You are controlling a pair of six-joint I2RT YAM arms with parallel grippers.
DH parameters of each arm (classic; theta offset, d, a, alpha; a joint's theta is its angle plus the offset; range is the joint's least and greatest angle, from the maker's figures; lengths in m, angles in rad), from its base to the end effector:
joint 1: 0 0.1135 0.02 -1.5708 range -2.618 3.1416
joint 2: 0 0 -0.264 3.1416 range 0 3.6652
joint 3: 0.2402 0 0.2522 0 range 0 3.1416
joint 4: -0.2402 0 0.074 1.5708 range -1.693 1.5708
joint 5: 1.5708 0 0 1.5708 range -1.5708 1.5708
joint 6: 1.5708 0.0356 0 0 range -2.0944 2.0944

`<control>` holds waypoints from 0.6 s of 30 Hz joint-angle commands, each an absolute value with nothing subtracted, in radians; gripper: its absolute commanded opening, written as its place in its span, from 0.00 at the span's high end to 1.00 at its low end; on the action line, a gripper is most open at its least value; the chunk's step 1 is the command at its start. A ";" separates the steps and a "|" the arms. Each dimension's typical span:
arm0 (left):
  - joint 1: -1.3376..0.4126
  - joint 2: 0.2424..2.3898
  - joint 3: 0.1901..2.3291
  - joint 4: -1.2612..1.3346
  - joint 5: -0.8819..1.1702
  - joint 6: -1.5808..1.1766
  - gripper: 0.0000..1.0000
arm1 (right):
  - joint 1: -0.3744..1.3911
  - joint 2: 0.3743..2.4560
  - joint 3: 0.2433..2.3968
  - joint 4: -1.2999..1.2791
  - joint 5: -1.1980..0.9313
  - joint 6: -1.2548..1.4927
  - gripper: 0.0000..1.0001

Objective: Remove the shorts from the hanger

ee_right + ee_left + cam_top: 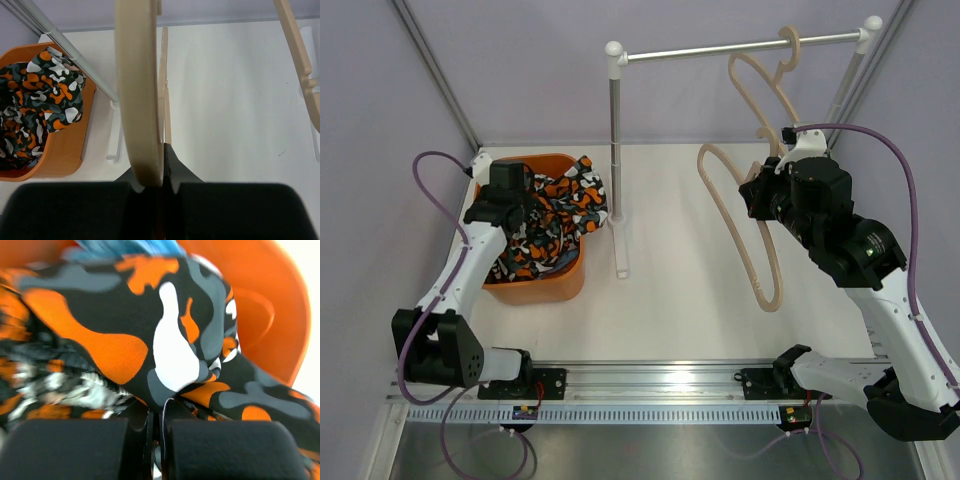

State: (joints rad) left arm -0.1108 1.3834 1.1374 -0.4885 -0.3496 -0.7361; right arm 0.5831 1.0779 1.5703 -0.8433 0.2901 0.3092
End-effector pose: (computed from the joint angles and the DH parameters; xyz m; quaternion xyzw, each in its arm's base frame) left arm 0.3022 -0.0214 0.2994 -0.3440 0.8346 -0.0194 0.4299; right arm 0.1593 0.0929 0.4776 -0.0287 0.8148 0.1377 0.5625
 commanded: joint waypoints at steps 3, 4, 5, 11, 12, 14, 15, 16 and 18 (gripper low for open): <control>-0.083 1.243 1.143 -0.528 -0.586 -0.799 1.00 | 0.581 1.063 1.568 -0.813 0.296 0.299 1.00; -0.081 1.223 1.135 -0.552 -0.607 -0.813 1.00 | 0.581 1.065 1.568 -0.808 0.295 0.301 1.00; -0.081 1.210 1.129 -0.560 -0.629 -0.818 1.00 | 0.581 1.065 1.568 -0.808 0.295 0.301 1.00; -0.078 1.167 1.051 -0.581 -0.715 -0.867 1.00 | 0.581 1.094 1.580 -0.795 0.267 0.299 1.00; -0.078 1.169 1.043 -0.584 -0.722 -0.874 1.00 | 0.581 1.104 1.586 -0.793 0.261 0.295 1.00; -0.078 1.180 1.017 -0.577 -0.712 -0.885 0.97 | 0.581 1.115 1.598 -0.781 0.258 0.281 1.00; -0.078 1.186 1.006 -0.571 -0.704 -0.888 0.93 | 0.581 1.126 1.603 -0.772 0.256 0.275 1.00; -0.078 1.193 0.997 -0.552 -0.692 -0.888 0.90 | 0.581 1.135 1.612 -0.770 0.256 0.269 1.00; -0.078 1.227 0.968 -0.537 -0.649 -0.896 0.87 | 0.581 1.169 1.652 -0.769 0.246 0.262 1.00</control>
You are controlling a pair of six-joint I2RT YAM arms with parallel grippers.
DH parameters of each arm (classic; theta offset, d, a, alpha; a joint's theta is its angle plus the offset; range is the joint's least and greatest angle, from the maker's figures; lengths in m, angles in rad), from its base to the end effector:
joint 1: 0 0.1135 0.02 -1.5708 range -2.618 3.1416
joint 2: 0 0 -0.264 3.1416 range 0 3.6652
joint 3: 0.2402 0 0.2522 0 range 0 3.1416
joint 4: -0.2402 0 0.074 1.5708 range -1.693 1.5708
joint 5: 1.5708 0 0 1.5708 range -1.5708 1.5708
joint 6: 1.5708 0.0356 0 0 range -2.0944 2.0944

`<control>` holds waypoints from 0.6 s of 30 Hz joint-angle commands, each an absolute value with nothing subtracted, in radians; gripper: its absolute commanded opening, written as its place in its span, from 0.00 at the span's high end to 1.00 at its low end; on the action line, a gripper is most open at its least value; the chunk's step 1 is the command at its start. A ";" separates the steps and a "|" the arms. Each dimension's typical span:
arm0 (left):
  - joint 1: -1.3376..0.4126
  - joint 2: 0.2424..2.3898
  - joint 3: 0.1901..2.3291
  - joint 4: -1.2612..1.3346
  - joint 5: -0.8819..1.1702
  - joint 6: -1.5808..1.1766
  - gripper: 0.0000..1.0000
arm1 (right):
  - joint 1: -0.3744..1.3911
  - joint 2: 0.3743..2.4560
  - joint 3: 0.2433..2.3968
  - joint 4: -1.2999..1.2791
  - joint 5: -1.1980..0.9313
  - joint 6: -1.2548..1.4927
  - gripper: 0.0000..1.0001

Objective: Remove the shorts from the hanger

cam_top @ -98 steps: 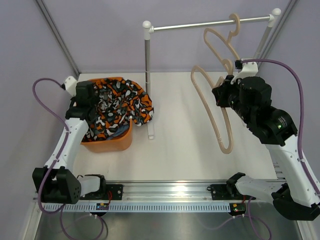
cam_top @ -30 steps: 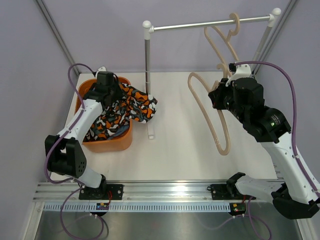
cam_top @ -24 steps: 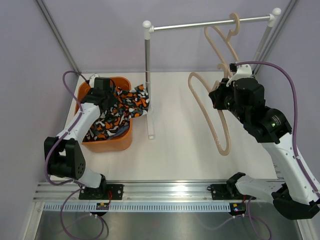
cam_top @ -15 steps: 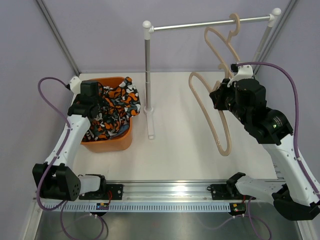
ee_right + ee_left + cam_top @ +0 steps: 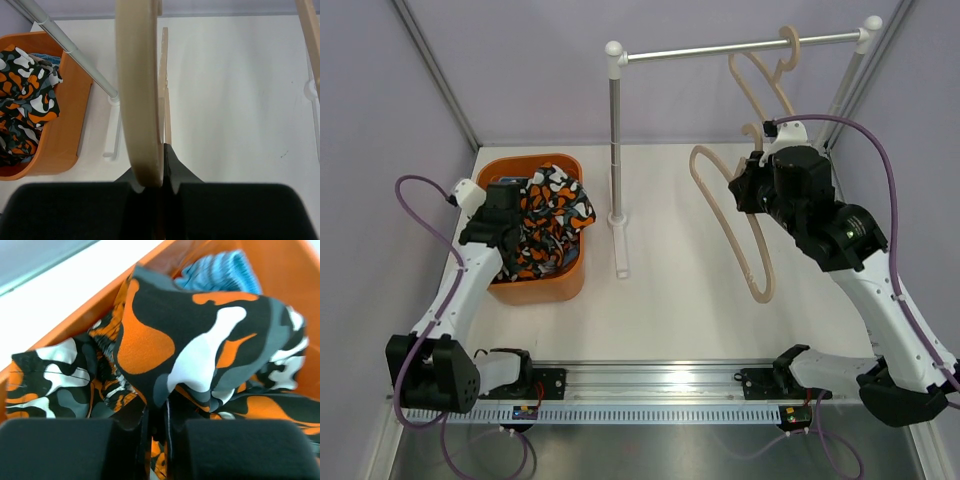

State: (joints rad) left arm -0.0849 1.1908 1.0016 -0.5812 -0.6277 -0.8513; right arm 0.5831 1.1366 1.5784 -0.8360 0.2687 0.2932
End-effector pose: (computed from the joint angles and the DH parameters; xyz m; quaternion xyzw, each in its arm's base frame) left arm 0.2486 -0.0002 0.2999 -0.4391 0.7675 0.0865 0.4590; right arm 0.1761 0.1048 0.4704 -0.0455 0.8265 0.1324 0.5453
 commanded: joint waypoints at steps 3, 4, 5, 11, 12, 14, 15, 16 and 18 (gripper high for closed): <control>-0.080 1.272 0.951 -0.514 -0.585 -0.904 0.71 | 0.581 1.218 1.703 -0.755 0.236 0.242 1.00; -0.080 1.299 0.948 -0.506 -0.575 -0.904 0.66 | 0.581 1.230 1.716 -0.746 0.236 0.230 1.00; -0.081 1.311 0.948 -0.502 -0.566 -0.902 0.54 | 0.580 1.245 1.747 -0.742 0.230 0.226 1.00; -0.094 1.321 0.954 -0.480 -0.519 -0.885 0.01 | 0.581 1.339 1.847 -0.692 0.187 0.143 1.00; -0.098 1.310 0.956 -0.476 -0.514 -0.865 0.01 | 0.578 1.362 1.858 -0.680 0.187 0.121 1.00; -0.106 1.283 0.972 -0.457 -0.497 -0.841 0.01 | 0.578 1.384 1.900 -0.673 0.193 0.101 1.00; -0.109 1.276 0.983 -0.451 -0.464 -0.809 0.01 | 0.575 1.409 1.919 -0.676 0.195 0.088 1.00; -0.113 1.270 0.995 -0.457 -0.456 -0.795 0.01 | 0.572 1.419 1.931 -0.673 0.195 0.084 1.00; -0.129 1.253 1.043 -0.494 -0.465 -0.779 0.01 | 0.568 1.443 1.962 -0.655 0.198 0.071 1.00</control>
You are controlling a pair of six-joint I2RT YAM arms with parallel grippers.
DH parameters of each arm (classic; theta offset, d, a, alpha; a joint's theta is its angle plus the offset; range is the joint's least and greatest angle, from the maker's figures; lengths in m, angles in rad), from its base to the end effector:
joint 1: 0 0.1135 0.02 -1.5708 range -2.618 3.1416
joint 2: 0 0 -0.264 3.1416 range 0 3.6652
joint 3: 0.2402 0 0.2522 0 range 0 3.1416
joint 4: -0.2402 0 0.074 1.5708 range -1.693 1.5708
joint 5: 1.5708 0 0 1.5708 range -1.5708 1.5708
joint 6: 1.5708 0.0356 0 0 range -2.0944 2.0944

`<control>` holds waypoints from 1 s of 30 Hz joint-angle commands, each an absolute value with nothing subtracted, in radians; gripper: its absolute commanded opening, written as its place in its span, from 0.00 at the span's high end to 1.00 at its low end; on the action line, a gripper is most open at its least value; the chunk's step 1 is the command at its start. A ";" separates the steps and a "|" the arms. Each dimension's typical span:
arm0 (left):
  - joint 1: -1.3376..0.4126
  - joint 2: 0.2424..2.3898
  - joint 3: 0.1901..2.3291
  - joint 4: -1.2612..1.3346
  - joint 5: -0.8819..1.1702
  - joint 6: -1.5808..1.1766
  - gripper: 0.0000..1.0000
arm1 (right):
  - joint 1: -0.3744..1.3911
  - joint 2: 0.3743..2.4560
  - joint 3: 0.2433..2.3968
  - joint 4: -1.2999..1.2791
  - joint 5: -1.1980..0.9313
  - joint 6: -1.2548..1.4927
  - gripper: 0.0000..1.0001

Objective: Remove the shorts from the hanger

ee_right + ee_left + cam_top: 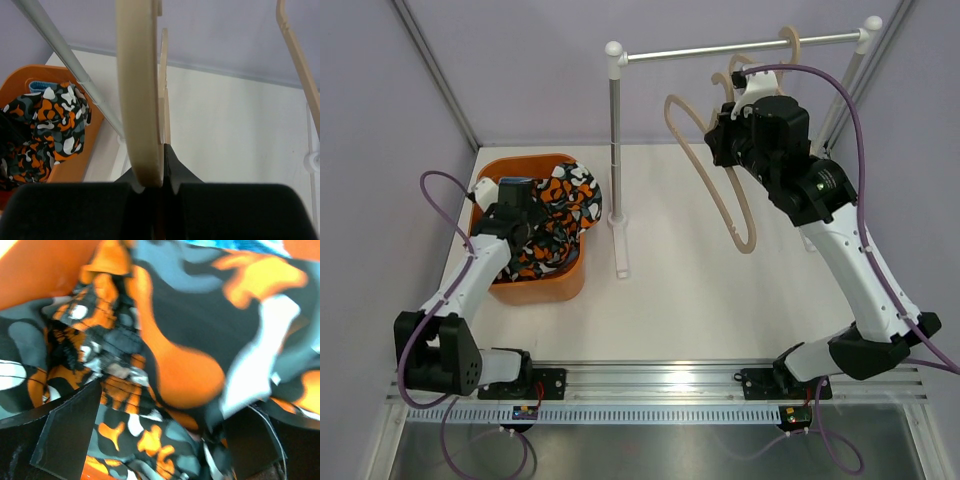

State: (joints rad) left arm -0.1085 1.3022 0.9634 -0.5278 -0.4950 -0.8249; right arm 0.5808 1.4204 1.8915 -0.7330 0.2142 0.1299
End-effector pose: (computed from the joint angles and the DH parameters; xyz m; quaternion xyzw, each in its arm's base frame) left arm 0.2694 -0.0123 0.2629 -0.3982 0.8227 0.0549 0.4021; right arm 0.2354 0.1454 0.5110 -0.1129 0.7834 0.1311 0.5969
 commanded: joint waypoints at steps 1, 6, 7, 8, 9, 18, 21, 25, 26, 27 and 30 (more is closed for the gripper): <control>-0.135 1.244 1.052 -0.500 -0.469 -0.778 0.01 | 0.568 1.450 1.970 -0.647 0.202 0.069 1.00; -0.158 1.158 1.098 -0.508 -0.444 -0.753 0.01 | 0.554 1.495 2.009 -0.595 0.224 0.048 1.00; -0.160 1.151 1.115 -0.515 -0.436 -0.741 0.01 | 0.548 1.505 2.019 -0.594 0.224 0.046 1.00; -0.163 1.144 1.130 -0.528 -0.436 -0.736 0.01 | 0.545 1.517 2.048 -0.594 0.225 0.046 1.00; -0.163 1.131 1.158 -0.544 -0.430 -0.718 0.01 | 0.543 1.543 2.068 -0.598 0.224 0.038 1.00; -0.167 1.011 1.224 -0.506 -0.244 -0.548 0.01 | 0.511 1.669 2.167 -0.535 0.236 0.008 1.00; -0.170 0.989 1.247 -0.520 -0.154 -0.509 0.01 | 0.489 1.721 2.226 -0.546 0.227 0.008 1.00; -0.178 0.933 1.232 -0.511 -0.109 -0.446 0.01 | 0.463 1.758 2.276 -0.543 0.216 0.006 1.00; -0.178 0.922 1.229 -0.511 -0.106 -0.425 0.01 | 0.460 1.776 2.298 -0.546 0.210 0.008 1.00; -0.178 0.905 1.226 -0.517 -0.103 -0.419 0.01 | 0.459 1.792 2.315 -0.561 0.209 0.006 1.00; -0.178 0.881 1.218 -0.523 -0.063 -0.390 0.01 | 0.453 1.828 2.368 -0.592 0.207 -0.021 1.00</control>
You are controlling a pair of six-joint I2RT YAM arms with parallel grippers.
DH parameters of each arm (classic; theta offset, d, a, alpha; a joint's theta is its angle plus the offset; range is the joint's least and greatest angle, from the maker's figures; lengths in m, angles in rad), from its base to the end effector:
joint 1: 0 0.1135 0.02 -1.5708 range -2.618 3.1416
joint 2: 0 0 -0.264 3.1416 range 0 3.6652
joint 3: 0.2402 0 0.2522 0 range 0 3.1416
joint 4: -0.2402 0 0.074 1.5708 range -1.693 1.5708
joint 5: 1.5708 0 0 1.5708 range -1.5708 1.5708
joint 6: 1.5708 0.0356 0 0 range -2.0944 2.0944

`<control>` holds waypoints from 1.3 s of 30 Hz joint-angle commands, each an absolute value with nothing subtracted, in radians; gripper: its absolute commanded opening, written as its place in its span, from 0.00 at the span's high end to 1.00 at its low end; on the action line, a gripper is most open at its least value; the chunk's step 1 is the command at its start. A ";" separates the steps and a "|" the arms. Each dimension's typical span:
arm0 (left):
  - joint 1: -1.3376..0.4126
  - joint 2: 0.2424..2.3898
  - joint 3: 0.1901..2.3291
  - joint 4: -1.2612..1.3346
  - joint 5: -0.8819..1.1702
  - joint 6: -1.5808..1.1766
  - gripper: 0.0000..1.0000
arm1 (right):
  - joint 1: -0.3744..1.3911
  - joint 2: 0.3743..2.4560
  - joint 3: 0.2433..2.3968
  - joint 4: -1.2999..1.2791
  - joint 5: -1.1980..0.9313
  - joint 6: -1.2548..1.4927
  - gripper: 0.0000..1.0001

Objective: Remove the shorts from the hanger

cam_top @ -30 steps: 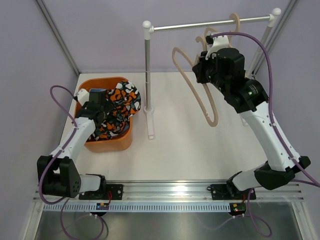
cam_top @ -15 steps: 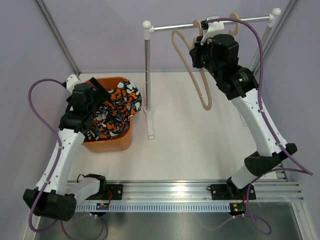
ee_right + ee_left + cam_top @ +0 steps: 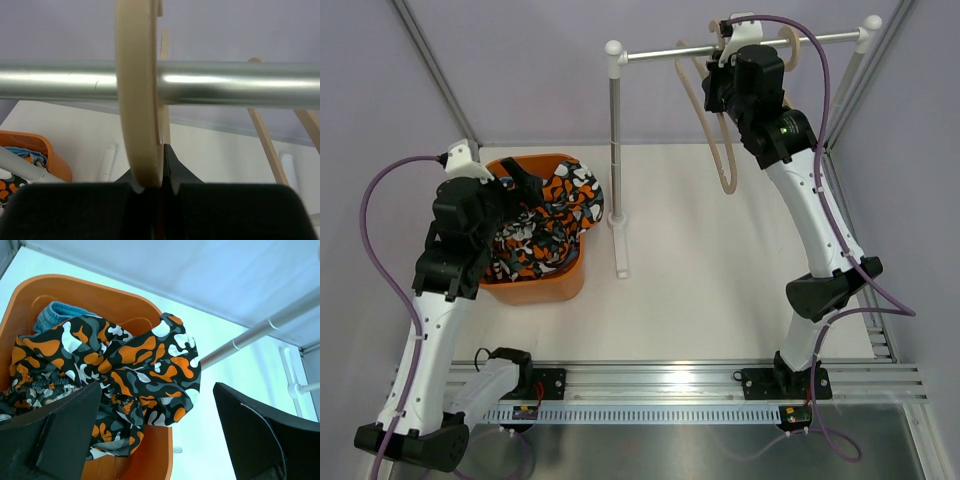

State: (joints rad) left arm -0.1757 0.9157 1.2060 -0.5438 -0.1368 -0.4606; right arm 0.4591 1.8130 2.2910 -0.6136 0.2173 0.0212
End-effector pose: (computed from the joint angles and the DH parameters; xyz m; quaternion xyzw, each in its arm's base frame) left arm 0.1805 -0.0271 0.4231 -0.1534 0.7750 -0.1397 0.5969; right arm 0.3449 0.1620 0.5210 -0.0931 0.7466 0.0761 0.6544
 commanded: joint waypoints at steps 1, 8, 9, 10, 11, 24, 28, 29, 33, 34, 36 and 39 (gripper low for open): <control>-0.178 0.876 1.213 -0.523 -0.055 -0.384 0.01 | 0.453 1.835 2.372 -0.594 0.206 -0.021 1.00; -0.202 0.812 1.123 -0.474 -0.034 -0.370 0.01 | 0.453 1.839 2.310 -0.591 0.196 -0.006 1.00; -0.204 0.808 1.117 -0.469 -0.032 -0.367 0.01 | 0.451 1.839 2.303 -0.589 0.195 -0.006 1.00; -0.206 0.805 1.111 -0.466 -0.031 -0.365 0.01 | 0.451 1.836 2.289 -0.588 0.192 -0.006 1.00; -0.212 0.799 1.103 -0.466 -0.031 -0.361 0.01 | 0.451 1.832 2.284 -0.588 0.190 -0.006 1.00; -0.235 0.775 1.039 -0.442 -0.043 -0.336 0.01 | 0.453 1.793 2.217 -0.577 0.167 0.060 0.88; -0.236 0.776 1.028 -0.440 -0.037 -0.337 0.01 | 0.453 1.766 2.215 -0.583 0.170 0.071 0.78; -0.236 0.776 1.026 -0.437 -0.037 -0.337 0.01 | 0.451 1.760 2.215 -0.587 0.172 0.072 0.77; -0.236 0.775 1.022 -0.433 -0.032 -0.333 0.01 | 0.451 1.718 2.195 -0.581 0.170 0.080 0.68; -0.236 0.773 1.019 -0.433 -0.032 -0.333 0.01 | 0.451 1.709 2.181 -0.580 0.170 0.083 0.66; -0.236 0.773 1.017 -0.434 -0.034 -0.333 0.01 | 0.451 1.678 2.168 -0.575 0.167 0.087 0.61; -0.236 0.773 1.016 -0.433 -0.035 -0.336 0.01 | 0.451 1.634 2.132 -0.574 0.163 0.101 0.56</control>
State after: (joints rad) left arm -0.2321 0.7860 1.0206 -0.4923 -0.0559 -0.3481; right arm 0.4553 1.7149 2.1468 -0.5964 0.1776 0.0837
